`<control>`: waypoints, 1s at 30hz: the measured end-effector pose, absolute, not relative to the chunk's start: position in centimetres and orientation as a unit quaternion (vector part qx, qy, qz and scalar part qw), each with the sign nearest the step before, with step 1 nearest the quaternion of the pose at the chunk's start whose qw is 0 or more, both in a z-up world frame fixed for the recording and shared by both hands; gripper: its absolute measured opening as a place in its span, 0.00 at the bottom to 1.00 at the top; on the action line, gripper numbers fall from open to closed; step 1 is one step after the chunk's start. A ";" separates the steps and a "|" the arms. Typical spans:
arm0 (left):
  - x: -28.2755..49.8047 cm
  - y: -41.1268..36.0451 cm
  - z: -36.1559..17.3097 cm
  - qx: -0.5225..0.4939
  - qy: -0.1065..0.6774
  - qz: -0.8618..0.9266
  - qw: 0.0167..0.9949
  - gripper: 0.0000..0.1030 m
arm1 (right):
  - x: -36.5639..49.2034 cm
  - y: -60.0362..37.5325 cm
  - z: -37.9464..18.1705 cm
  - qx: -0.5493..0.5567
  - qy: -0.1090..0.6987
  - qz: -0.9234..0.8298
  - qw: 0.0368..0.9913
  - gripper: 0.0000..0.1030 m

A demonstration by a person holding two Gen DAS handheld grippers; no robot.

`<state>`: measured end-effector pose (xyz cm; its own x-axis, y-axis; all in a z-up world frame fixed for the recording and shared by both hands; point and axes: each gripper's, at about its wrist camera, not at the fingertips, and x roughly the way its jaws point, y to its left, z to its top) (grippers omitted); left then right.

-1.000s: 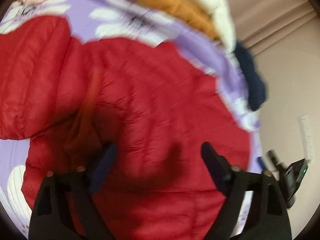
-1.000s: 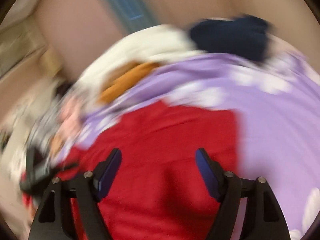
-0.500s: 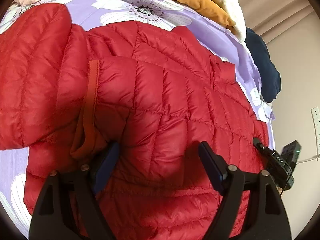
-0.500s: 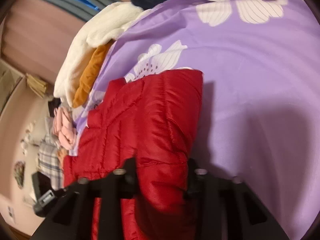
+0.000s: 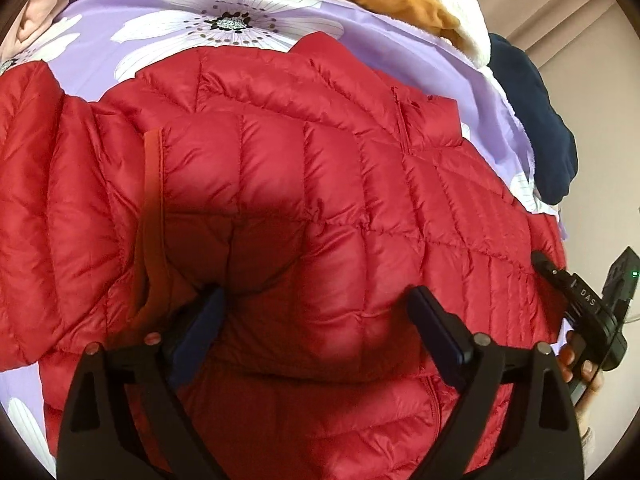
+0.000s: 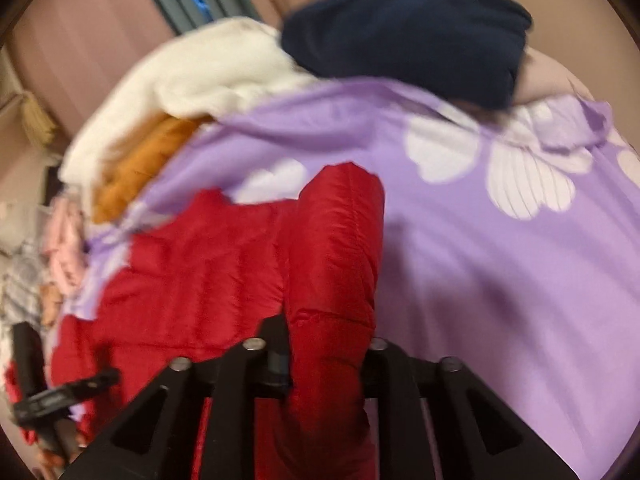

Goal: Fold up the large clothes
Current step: 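Fold the gripped sleeve across the jacket body with the right tool, then grasp the other sleeve cuff with the left tool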

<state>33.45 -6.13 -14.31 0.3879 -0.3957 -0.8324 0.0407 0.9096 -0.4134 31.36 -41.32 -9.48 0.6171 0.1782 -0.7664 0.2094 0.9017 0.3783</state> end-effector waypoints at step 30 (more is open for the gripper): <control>18.9 9.7 -10.0 -0.314 0.443 -0.081 0.836 0.96 | 20.7 -34.6 -5.4 0.083 0.390 0.055 0.915 0.48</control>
